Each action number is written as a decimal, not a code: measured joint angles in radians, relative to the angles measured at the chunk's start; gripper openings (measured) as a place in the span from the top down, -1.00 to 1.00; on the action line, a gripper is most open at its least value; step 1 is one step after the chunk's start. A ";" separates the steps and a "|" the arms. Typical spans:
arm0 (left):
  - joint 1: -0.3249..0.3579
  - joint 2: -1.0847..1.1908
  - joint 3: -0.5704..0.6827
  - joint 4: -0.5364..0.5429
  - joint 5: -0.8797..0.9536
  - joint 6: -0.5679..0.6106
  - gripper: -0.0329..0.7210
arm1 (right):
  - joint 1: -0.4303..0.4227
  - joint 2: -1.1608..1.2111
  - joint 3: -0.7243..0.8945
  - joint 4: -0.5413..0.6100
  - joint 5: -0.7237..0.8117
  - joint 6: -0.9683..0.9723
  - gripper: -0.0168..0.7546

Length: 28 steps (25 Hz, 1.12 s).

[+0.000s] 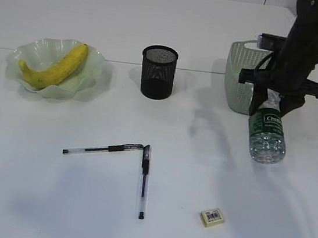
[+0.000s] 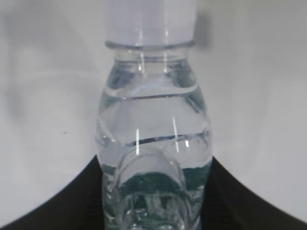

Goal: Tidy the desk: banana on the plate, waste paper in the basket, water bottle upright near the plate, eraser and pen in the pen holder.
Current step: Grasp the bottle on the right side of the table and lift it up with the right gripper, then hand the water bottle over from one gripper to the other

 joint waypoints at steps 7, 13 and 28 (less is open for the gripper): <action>0.000 0.000 0.000 0.000 0.000 0.000 0.96 | 0.002 -0.006 -0.013 0.070 0.003 -0.011 0.04; 0.000 0.000 0.000 0.000 0.000 0.000 0.96 | 0.004 -0.006 -0.013 0.181 0.005 -0.055 0.04; 0.000 0.000 0.000 0.000 0.000 0.000 0.96 | 0.138 -0.051 -0.013 0.226 0.007 -0.183 0.04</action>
